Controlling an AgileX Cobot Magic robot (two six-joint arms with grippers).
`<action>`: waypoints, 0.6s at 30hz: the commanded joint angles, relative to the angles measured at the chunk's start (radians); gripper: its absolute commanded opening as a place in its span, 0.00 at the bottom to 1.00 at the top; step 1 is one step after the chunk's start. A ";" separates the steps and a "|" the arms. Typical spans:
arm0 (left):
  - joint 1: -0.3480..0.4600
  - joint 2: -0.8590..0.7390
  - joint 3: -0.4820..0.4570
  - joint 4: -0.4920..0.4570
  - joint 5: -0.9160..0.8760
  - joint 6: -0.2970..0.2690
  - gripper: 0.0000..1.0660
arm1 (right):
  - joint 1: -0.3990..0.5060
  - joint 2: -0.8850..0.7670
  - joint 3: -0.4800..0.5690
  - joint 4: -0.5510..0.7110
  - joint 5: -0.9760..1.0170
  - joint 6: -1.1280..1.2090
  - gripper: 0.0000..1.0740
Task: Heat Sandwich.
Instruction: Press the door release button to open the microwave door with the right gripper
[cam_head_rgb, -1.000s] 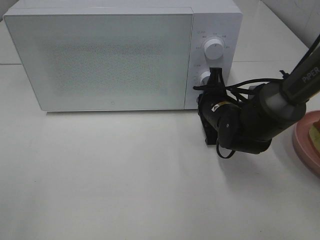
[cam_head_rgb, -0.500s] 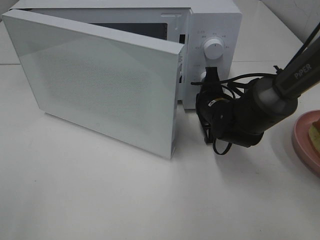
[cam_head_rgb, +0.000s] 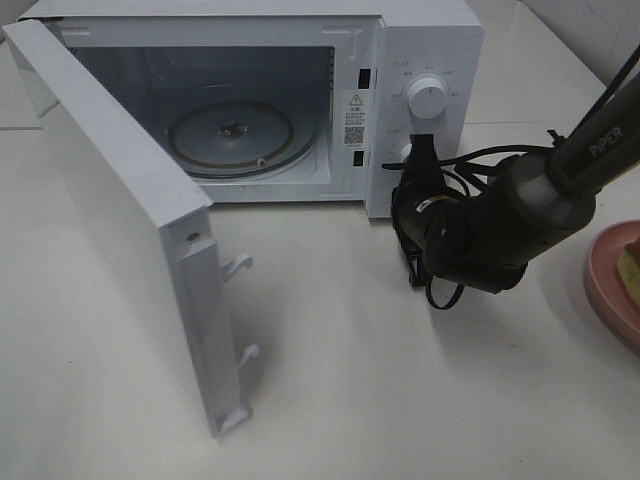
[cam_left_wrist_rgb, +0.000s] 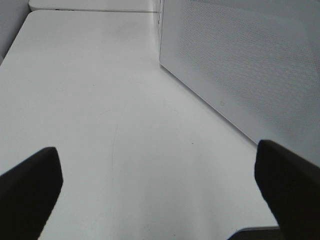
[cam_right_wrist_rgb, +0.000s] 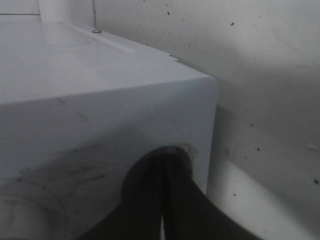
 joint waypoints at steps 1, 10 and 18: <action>0.003 -0.019 0.000 -0.003 -0.005 0.000 0.94 | -0.042 -0.011 -0.090 -0.106 -0.196 -0.014 0.00; 0.003 -0.019 0.000 -0.003 -0.005 0.000 0.94 | -0.042 -0.012 -0.090 -0.107 -0.176 -0.012 0.00; 0.003 -0.019 0.000 -0.003 -0.005 0.000 0.94 | -0.040 -0.044 -0.052 -0.107 -0.070 0.007 0.00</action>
